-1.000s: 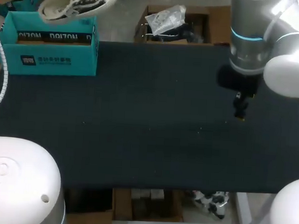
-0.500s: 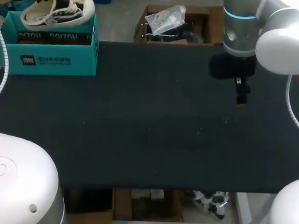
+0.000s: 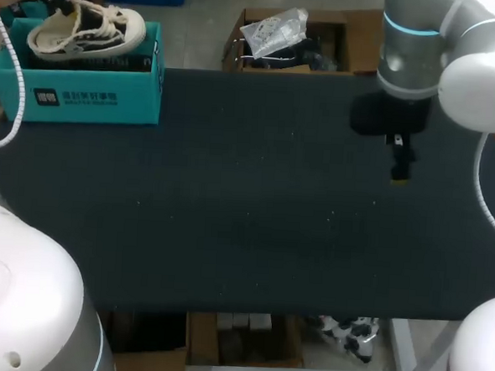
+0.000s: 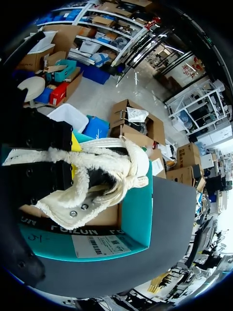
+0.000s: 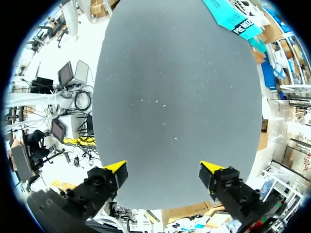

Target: Open the shoe tongue, take the insole out of the shoe, put the insole back into the shoe, and pack the shoe into the shoebox

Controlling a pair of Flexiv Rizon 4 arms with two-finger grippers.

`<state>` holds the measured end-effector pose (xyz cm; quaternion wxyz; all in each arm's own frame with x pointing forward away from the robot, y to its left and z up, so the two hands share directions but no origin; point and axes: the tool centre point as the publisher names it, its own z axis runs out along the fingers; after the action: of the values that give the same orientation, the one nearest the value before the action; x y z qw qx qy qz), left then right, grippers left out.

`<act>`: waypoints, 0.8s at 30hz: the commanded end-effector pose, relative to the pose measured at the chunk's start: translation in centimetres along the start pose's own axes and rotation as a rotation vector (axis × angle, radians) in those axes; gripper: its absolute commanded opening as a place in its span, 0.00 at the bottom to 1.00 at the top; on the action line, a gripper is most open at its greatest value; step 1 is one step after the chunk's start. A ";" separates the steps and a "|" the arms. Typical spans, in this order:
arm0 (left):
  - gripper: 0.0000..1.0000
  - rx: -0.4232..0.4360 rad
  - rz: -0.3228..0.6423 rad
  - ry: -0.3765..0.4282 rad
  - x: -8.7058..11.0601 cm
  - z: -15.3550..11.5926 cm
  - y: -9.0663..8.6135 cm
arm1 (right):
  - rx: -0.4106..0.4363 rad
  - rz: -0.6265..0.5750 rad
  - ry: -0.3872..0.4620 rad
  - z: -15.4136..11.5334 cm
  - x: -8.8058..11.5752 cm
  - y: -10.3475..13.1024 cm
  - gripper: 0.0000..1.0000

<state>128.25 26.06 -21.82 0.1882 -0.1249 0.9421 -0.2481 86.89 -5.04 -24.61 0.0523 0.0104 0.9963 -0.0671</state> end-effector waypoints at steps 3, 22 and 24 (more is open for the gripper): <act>0.00 0.026 0.063 0.247 -0.5 1.9 1.3 | -0.009 0.002 0.031 0.3 -0.2 -0.1 1.00; 0.00 -0.018 0.210 0.372 4.1 2.1 2.8 | -0.006 0.029 0.049 0.7 0.9 0.2 1.00; 0.00 -0.029 0.211 0.409 4.3 2.6 2.9 | -0.006 0.029 0.049 0.7 0.9 0.2 1.00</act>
<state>123.95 26.03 -26.32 0.1447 -0.0061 0.9616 -0.2332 86.23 -4.88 -25.54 0.0285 0.0259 0.9973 -0.0626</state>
